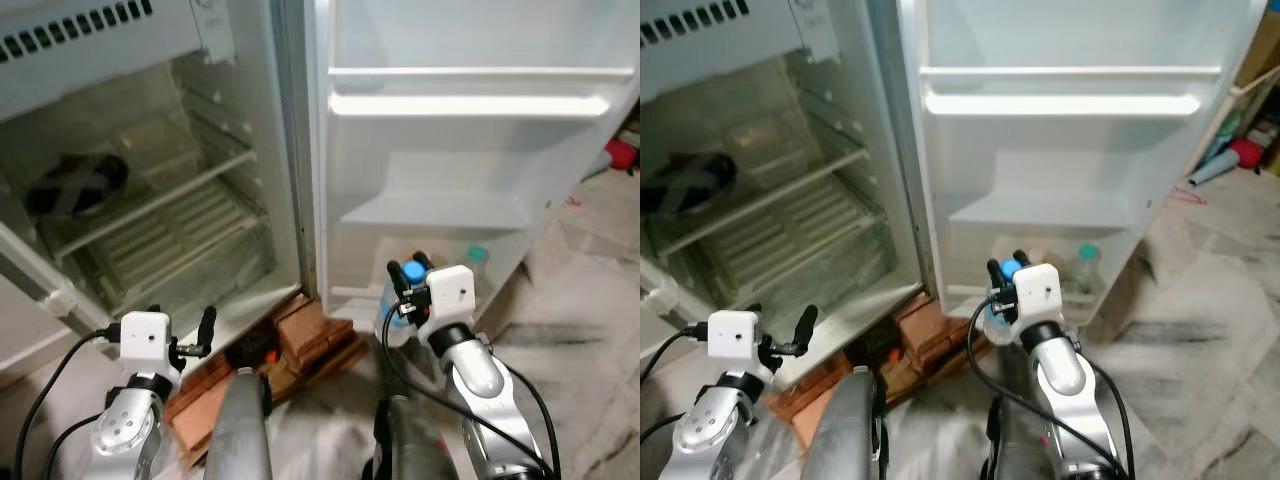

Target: Restocking fridge

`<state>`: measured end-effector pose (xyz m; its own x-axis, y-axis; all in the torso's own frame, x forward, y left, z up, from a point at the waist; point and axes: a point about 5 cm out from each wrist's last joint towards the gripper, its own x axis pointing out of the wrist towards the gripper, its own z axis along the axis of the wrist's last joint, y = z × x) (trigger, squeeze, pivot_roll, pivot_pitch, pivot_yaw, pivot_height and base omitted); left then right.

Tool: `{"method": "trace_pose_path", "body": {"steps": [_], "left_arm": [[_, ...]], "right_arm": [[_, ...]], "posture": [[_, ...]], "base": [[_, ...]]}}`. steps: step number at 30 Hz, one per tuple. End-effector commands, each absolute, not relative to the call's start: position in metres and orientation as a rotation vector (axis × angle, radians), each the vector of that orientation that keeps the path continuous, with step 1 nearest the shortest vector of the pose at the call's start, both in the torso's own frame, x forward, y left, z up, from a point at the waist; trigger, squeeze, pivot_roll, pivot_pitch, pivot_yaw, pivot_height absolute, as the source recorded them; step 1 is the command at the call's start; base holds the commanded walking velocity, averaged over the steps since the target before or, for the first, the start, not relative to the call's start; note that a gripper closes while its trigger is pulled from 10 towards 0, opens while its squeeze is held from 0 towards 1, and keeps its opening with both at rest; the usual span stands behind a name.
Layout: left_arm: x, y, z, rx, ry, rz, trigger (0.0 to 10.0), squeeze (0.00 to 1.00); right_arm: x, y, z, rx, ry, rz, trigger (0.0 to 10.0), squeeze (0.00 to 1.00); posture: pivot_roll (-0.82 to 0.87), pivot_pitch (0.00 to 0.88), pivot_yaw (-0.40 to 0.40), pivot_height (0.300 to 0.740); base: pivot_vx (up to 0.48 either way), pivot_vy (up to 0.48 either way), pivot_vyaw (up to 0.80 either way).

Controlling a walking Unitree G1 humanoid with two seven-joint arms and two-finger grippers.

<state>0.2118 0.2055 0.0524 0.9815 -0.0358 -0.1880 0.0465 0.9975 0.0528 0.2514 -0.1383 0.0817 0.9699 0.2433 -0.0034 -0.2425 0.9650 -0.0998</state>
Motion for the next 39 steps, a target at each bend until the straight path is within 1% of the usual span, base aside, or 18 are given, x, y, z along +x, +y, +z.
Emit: {"method": "trace_pose_path", "body": {"steps": [1,8,10,12,21,39], "left_arm": [[0.215,0.207,0.058,0.074,0.166,-0.043,10.0,0.00],[0.216,0.205,0.057,0.071,0.165,-0.054,10.0,0.00],[0.217,0.204,0.057,0.070,0.164,-0.058,10.0,0.00],[0.217,0.203,0.056,0.069,0.163,-0.058,10.0,0.00],[0.218,0.200,0.056,0.068,0.155,-0.072,10.0,0.00],[0.220,0.196,0.056,0.063,0.146,-0.088,10.0,0.00]], "right_arm": [[0.254,-0.136,0.089,-0.101,-0.051,0.244,10.0,0.00],[0.254,-0.136,0.089,-0.106,-0.058,0.258,10.0,0.00],[0.255,-0.136,0.090,-0.105,-0.061,0.258,10.0,0.00],[0.256,-0.136,0.090,-0.105,-0.061,0.257,10.0,0.00],[0.257,-0.137,0.091,-0.115,-0.070,0.257,10.0,0.00],[0.258,-0.136,0.093,-0.139,-0.082,0.271,10.0,0.00]], "posture": [[0.03,0.097,0.001,0.640],[0.03,0.097,-0.001,0.640],[0.03,0.097,-0.002,0.625],[0.03,0.096,-0.003,0.620],[0.02,0.098,-0.007,0.620],[0.02,0.094,-0.012,0.620]], "base": [[0.000,0.000,0.00],[0.000,0.000,0.00],[0.000,0.000,0.00],[0.000,0.000,0.00],[0.000,0.000,0.00],[0.341,0.000,0.00]]}}
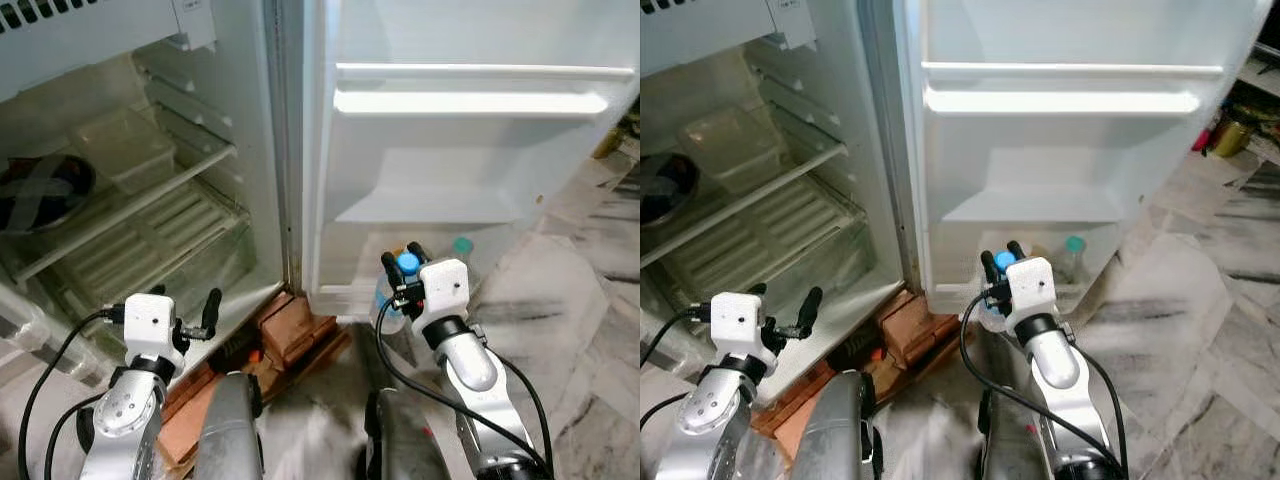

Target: Restocking fridge

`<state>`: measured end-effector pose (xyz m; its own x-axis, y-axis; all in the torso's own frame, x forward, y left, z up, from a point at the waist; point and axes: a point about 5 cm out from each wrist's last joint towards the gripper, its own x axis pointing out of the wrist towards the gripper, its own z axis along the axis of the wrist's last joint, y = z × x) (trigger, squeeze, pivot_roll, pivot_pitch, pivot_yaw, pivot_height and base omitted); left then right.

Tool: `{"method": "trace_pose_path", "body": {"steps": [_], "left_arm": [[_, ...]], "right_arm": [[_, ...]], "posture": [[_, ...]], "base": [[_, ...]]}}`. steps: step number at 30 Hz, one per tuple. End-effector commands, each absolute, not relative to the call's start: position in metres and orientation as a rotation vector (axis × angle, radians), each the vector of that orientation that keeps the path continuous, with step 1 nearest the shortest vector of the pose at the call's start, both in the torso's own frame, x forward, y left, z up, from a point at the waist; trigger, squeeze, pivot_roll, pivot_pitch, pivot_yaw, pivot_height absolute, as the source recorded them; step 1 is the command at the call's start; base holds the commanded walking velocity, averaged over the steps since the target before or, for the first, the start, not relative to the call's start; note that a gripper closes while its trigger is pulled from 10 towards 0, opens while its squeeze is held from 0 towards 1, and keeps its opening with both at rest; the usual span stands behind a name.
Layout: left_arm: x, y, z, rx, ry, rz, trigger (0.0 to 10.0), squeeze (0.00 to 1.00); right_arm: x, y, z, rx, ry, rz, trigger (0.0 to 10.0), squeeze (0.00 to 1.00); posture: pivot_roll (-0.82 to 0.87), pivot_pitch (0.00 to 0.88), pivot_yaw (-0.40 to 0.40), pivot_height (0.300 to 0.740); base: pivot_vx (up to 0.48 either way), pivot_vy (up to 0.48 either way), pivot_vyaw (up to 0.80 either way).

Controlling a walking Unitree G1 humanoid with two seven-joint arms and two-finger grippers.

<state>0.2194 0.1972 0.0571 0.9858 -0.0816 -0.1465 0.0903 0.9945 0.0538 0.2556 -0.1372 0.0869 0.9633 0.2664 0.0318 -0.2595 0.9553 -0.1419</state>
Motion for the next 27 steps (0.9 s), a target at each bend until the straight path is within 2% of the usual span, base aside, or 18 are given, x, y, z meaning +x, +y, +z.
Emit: {"method": "trace_pose_path", "body": {"steps": [1,5,16,27], "left_arm": [[0.220,0.196,0.056,0.064,0.145,-0.088,10.0,0.00],[0.220,0.197,0.056,0.066,0.147,-0.087,10.0,0.00],[0.219,0.197,0.056,0.069,0.151,-0.084,10.0,0.00],[0.208,0.208,0.054,0.098,0.187,-0.069,10.0,0.00]], "right_arm": [[0.258,-0.136,0.093,-0.139,-0.083,0.273,10.0,0.00],[0.258,-0.135,0.092,-0.142,-0.083,0.280,10.0,0.00],[0.256,-0.132,0.090,-0.130,-0.076,0.301,10.0,0.00],[0.263,-0.119,0.097,-0.162,-0.119,0.380,10.0,0.00]], "posture": [[0.02,0.095,-0.011,0.620],[0.02,0.095,-0.014,0.620],[0.02,0.107,-0.011,0.620],[0.04,0.168,-0.002,0.570]], "base": [[0.330,0.000,0.00],[0.262,0.000,0.00],[0.000,0.000,0.00],[0.000,0.000,0.00]]}}
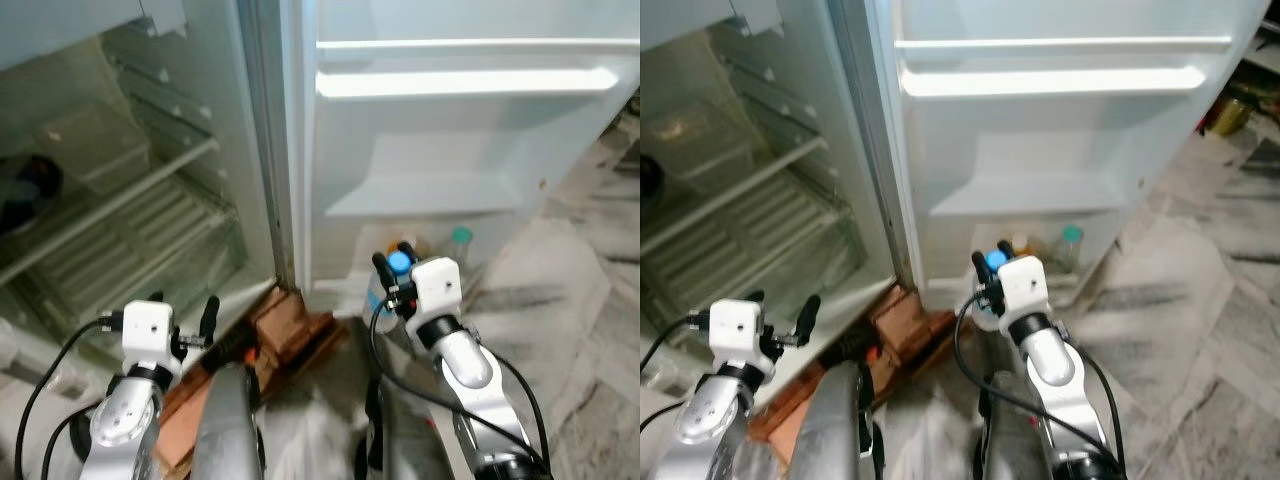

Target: Restocking fridge

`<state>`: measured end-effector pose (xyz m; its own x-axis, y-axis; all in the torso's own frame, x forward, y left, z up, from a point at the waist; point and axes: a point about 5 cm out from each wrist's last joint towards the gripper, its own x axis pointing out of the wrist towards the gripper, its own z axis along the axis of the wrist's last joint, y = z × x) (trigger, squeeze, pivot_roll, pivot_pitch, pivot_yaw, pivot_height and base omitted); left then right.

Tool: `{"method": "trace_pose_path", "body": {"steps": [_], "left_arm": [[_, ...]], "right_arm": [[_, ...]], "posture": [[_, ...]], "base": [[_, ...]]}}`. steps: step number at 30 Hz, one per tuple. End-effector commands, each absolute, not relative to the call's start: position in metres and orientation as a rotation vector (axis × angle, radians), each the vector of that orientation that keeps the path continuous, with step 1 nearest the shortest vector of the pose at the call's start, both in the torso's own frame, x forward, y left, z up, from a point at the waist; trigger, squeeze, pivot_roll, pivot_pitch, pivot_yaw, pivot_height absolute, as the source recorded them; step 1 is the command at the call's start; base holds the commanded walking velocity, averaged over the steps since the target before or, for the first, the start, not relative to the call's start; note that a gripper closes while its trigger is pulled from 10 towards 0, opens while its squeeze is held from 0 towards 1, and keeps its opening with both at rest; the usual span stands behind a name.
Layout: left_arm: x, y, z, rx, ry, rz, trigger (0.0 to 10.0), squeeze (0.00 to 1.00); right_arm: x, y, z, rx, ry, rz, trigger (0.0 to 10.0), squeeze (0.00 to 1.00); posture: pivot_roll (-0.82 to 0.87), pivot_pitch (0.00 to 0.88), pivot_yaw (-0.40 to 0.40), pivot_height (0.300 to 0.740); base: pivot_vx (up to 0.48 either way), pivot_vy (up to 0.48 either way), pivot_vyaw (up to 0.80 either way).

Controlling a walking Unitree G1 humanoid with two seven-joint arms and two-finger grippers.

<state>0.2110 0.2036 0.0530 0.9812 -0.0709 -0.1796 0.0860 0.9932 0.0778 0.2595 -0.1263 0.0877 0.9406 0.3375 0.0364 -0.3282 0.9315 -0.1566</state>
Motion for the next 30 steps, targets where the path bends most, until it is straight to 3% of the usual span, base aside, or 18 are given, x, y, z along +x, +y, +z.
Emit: {"method": "trace_pose_path", "body": {"steps": [1,11,17,30], "left_arm": [[0.207,0.210,0.054,0.107,0.194,-0.071,10.0,0.00],[0.198,0.225,0.062,0.191,0.218,-0.091,10.0,0.00],[0.201,0.238,0.078,0.196,0.211,-0.083,10.0,0.00],[0.181,0.230,0.090,0.216,0.220,-0.109,10.0,0.00]], "right_arm": [[0.267,-0.117,0.099,-0.165,-0.125,0.388,10.0,0.00],[0.302,-0.102,0.123,-0.202,-0.219,0.457,10.0,0.00],[0.329,-0.095,0.144,-0.310,-0.314,0.476,10.0,0.00],[0.365,-0.089,0.165,-0.466,-0.392,0.386,10.0,0.00]], "posture": [[0.04,0.171,-0.002,0.570],[0.10,0.245,-0.009,0.570],[0.16,0.302,-0.011,0.570],[0.26,0.380,0.019,0.570]], "base": [[0.000,0.000,0.00],[0.000,0.000,0.00],[0.000,0.000,0.00],[0.000,0.000,0.00]]}}
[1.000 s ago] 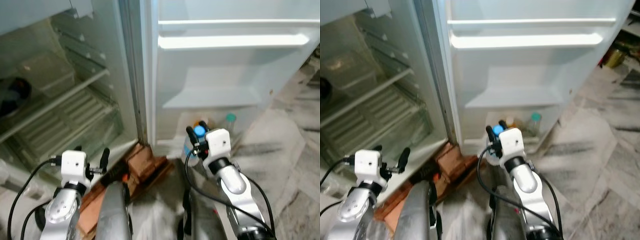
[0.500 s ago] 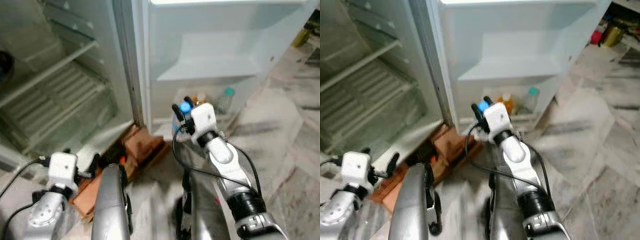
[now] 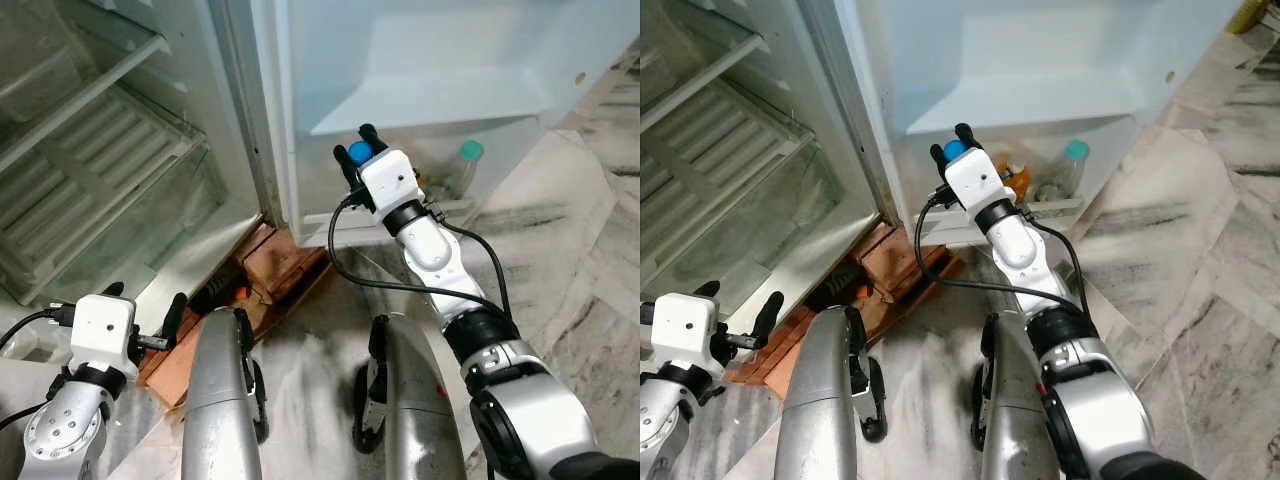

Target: Restocking fridge

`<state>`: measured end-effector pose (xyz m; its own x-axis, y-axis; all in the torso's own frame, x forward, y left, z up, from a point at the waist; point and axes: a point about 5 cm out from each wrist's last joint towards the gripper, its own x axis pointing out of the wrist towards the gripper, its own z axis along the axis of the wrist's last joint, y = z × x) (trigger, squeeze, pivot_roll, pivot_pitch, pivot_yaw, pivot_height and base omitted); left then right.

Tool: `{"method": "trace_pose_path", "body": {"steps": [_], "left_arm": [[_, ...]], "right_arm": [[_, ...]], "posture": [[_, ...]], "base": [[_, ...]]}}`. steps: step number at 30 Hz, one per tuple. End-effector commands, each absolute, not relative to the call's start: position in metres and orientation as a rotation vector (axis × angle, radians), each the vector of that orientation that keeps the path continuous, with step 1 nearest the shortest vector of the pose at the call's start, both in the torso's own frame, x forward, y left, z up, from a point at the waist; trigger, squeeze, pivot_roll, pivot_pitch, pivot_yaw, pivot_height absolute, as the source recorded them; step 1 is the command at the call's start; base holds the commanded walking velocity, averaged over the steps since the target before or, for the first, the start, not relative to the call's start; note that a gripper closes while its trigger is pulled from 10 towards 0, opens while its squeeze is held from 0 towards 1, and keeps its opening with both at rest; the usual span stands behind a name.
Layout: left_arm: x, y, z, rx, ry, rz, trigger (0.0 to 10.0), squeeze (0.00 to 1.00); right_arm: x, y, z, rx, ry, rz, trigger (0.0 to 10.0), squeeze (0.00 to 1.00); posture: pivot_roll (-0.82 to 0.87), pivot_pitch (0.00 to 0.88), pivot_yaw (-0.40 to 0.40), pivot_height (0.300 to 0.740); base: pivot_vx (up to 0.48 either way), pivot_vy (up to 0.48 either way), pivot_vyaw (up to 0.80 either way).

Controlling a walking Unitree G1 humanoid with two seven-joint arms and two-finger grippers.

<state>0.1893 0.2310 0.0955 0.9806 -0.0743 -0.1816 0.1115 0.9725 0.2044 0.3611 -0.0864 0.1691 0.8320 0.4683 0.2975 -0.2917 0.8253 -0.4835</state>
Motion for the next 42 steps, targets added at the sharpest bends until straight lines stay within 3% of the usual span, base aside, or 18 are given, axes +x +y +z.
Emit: {"method": "trace_pose_path", "body": {"steps": [1,6,36,39,42], "left_arm": [[0.181,0.230,0.090,0.216,0.222,-0.111,10.0,0.00],[0.176,0.223,0.095,0.225,0.225,-0.131,10.0,0.00],[0.176,0.223,0.096,0.227,0.231,-0.129,10.0,0.00],[0.173,0.226,0.094,0.254,0.270,-0.136,10.0,0.00],[0.174,0.227,0.094,0.258,0.269,-0.137,10.0,0.00]], "right_arm": [[0.365,-0.088,0.164,-0.475,-0.390,0.387,10.0,0.00],[0.366,-0.087,0.146,-0.560,-0.336,0.380,10.0,0.00],[0.367,-0.087,0.143,-0.576,-0.325,0.372,10.0,0.00],[0.372,-0.192,0.111,-0.568,0.061,-0.103,10.0,0.00],[0.372,-0.193,0.110,-0.538,0.081,-0.116,10.0,0.00]], "posture": [[0.26,0.380,0.019,0.570],[0.28,0.402,0.020,0.570],[0.28,0.402,0.020,0.570],[0.30,0.403,0.050,0.570],[0.30,0.400,0.051,0.570]], "base": [[0.000,0.000,0.00],[0.000,0.000,0.00],[0.000,0.000,0.00],[0.000,0.000,0.00],[0.000,0.000,0.00]]}}
